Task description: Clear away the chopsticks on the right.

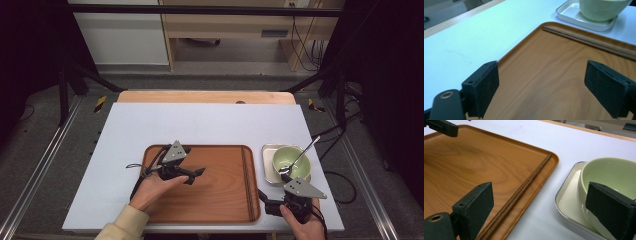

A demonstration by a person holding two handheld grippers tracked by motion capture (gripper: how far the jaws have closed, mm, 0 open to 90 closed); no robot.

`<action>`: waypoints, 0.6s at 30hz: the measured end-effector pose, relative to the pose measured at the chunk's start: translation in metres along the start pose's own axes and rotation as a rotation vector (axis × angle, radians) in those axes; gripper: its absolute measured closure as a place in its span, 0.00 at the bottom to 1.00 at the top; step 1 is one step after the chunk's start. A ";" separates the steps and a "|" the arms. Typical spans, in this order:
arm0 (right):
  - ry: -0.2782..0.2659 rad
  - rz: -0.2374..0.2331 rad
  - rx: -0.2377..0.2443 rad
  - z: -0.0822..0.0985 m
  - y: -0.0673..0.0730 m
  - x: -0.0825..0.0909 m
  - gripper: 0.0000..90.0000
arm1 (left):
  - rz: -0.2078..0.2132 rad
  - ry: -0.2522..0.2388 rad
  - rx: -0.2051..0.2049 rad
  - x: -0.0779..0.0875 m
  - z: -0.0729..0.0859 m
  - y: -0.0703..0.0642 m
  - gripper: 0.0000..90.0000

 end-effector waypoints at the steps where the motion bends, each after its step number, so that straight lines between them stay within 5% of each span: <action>1: -0.001 0.000 -0.003 -0.001 0.000 0.001 0.09 | -0.013 -0.006 0.006 0.005 0.002 0.004 0.12; 5: -0.016 -0.010 -0.046 -0.008 -0.002 0.004 0.10 | -0.030 -0.022 0.018 0.021 0.009 0.014 0.11; 18: -0.018 0.033 -0.001 -0.041 -0.032 0.005 0.11 | -0.171 -0.120 0.077 0.075 0.025 0.054 0.09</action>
Point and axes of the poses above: each handheld gripper's, and its own axes: x roughly backward along the jaws, z roughly out of its underside, y roughly to its left, the point moved 4 cm from there along -x, roughly forward along the jaws, and after that the axes turned 4 degrees about -y, right-handed, at the moved point
